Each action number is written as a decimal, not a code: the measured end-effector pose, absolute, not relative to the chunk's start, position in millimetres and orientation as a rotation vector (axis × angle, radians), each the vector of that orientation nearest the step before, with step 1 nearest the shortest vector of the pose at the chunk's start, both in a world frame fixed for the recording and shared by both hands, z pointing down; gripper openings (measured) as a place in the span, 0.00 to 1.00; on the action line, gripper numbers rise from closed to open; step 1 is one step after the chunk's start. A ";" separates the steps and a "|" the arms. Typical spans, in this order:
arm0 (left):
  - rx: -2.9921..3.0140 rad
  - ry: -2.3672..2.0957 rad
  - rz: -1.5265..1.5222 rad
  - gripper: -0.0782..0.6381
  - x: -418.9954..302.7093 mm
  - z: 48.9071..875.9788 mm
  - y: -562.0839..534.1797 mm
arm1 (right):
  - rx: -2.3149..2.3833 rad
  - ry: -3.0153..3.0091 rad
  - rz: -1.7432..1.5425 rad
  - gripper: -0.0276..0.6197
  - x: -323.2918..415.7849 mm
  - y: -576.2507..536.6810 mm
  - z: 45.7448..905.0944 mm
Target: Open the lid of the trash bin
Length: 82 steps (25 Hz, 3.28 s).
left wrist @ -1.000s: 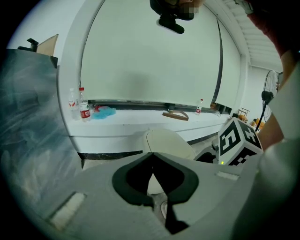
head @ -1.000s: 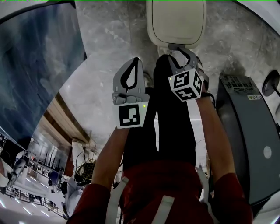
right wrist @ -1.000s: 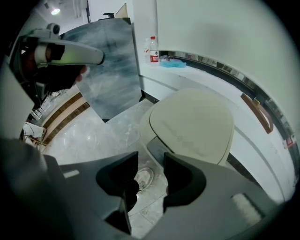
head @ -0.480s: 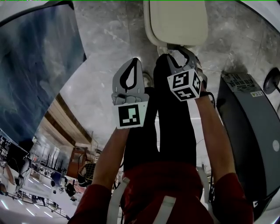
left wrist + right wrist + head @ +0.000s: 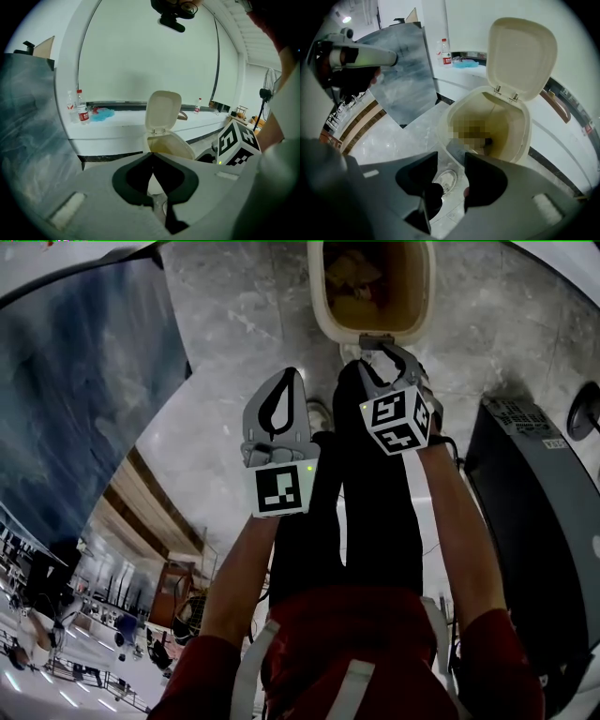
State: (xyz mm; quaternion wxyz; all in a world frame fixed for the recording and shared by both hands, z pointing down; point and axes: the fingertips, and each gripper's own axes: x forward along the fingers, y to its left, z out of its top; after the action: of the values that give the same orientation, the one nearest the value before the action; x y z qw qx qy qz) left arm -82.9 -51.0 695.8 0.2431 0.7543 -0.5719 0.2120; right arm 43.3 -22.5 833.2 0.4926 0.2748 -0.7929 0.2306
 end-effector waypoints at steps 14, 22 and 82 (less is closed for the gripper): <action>2.151 -1.580 0.536 0.12 -87.4 630.1 -71.8 | 0.708 -1.924 0.590 0.34 39.2 -24.7 782.8; 2.216 -1.615 0.498 0.12 -90.0 572.1 -68.2 | 0.741 -1.918 0.590 0.34 48.4 -4.5 734.2; 2.622 -2.078 -0.177 0.12 -169.3 128.4 84.3 | 1.832 -2.528 -0.342 0.33 59.5 76.8 116.5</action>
State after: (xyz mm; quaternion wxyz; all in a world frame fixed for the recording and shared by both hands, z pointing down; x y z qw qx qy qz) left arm -169.3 84.3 128.4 -0.1042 0.7785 -0.6168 -0.0526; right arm 59.5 76.8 116.5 0.0003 0.5834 -0.8049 -0.1090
